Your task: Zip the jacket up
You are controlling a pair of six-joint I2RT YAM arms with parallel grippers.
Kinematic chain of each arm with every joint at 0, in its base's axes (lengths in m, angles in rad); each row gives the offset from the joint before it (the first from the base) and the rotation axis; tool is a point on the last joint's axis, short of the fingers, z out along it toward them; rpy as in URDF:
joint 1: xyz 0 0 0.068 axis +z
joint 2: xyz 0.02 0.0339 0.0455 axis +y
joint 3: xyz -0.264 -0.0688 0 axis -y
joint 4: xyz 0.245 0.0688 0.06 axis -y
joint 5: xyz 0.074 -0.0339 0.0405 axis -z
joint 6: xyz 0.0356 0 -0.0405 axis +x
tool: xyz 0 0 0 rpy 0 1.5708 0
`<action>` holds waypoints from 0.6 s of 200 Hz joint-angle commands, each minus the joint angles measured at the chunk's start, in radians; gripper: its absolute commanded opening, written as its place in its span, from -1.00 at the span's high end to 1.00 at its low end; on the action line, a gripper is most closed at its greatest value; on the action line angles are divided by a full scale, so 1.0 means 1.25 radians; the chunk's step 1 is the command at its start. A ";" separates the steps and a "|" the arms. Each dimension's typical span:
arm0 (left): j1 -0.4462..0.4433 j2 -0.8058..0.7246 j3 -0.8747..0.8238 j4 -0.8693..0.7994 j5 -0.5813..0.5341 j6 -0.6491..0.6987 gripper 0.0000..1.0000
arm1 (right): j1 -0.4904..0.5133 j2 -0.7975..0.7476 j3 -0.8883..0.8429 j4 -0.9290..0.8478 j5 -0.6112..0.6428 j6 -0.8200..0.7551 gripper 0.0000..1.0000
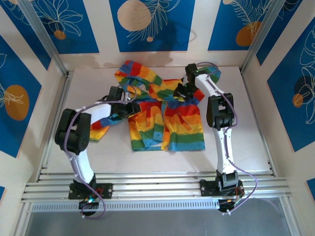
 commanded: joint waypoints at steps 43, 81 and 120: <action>-0.124 -0.163 0.004 -0.147 -0.100 0.070 0.12 | 0.076 -0.324 -0.212 -0.006 -0.007 -0.029 0.32; -0.259 -0.172 -0.083 -0.084 -0.130 -0.022 0.07 | 0.139 -0.525 -0.535 0.083 0.011 0.047 0.32; -0.315 -0.136 -0.126 -0.013 -0.090 -0.111 0.00 | 0.215 -0.650 -0.784 0.180 0.004 0.174 0.31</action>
